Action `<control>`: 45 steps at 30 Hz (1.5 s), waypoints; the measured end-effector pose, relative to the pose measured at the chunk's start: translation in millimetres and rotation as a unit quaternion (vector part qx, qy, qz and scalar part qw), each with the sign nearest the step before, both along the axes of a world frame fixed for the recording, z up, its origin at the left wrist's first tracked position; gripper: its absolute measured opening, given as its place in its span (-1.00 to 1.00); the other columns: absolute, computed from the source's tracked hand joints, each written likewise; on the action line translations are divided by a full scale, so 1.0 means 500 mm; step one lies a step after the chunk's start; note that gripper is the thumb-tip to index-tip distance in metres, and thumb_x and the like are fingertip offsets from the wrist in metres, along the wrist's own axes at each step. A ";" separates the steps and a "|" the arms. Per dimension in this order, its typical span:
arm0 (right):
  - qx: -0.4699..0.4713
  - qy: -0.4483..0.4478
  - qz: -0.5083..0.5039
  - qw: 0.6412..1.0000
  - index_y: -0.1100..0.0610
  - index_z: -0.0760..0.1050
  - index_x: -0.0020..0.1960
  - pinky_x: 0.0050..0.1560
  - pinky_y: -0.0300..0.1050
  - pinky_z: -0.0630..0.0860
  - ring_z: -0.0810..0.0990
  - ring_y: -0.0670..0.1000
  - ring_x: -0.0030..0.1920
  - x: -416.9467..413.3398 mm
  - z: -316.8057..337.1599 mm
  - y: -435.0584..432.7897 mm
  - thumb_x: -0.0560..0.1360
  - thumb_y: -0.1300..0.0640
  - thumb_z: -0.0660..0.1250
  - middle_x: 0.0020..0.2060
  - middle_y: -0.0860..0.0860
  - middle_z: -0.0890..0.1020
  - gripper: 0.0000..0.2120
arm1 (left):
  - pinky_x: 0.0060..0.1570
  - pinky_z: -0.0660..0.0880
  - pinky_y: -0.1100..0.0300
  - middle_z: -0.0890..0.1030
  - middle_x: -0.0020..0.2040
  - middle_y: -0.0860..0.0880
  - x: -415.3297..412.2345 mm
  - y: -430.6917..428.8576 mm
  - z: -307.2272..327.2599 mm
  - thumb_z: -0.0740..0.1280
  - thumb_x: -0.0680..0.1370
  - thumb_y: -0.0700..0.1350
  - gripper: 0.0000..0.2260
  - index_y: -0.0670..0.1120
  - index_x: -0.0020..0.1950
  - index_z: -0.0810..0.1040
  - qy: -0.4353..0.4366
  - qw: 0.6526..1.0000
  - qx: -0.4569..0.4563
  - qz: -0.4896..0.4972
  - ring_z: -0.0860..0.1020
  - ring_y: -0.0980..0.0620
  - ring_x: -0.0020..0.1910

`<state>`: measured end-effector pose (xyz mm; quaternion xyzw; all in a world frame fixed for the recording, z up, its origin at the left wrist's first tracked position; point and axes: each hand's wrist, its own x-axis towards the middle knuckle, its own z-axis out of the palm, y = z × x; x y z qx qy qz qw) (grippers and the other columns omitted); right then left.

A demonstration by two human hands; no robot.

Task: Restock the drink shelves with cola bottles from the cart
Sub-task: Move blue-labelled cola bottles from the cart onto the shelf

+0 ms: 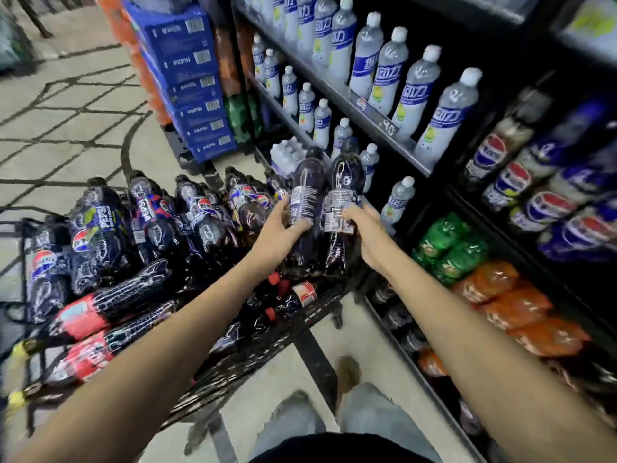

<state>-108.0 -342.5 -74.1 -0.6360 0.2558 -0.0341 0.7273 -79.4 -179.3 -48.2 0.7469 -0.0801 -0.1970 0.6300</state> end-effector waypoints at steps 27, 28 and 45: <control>-0.003 0.018 -0.289 0.957 0.17 0.41 0.38 0.36 0.13 0.38 0.50 0.16 0.28 -0.826 0.130 -0.310 0.48 -0.17 0.36 0.31 0.17 0.51 -0.40 | -0.14 0.62 0.10 0.69 -0.12 -0.13 -0.664 -0.396 0.078 0.31 0.47 -0.02 -0.74 -0.16 0.04 0.57 0.308 0.881 -0.157 -0.324 0.65 -0.05 -0.19; -0.009 0.010 -0.294 0.956 0.18 0.36 0.42 0.37 0.14 0.37 0.49 0.17 0.31 -0.858 0.132 -0.312 0.48 -0.16 0.37 0.33 0.17 0.50 -0.36 | -0.04 0.58 0.04 0.67 -0.07 -0.15 -0.689 -0.406 0.075 0.31 0.47 -0.02 -0.72 -0.17 0.09 0.57 0.302 0.880 -0.161 -0.329 0.63 -0.09 -0.13; 0.007 -0.010 -0.400 0.916 0.16 0.38 0.25 -0.05 0.01 0.64 0.70 0.06 -0.05 -1.136 0.138 -0.394 0.40 -0.13 0.48 0.02 0.14 0.65 -0.43 | -0.07 0.61 0.04 0.68 0.03 -0.17 -0.896 -0.571 0.080 0.46 0.44 0.02 -0.56 -0.17 0.22 0.51 0.219 0.879 -0.079 -0.417 0.67 -0.11 -0.05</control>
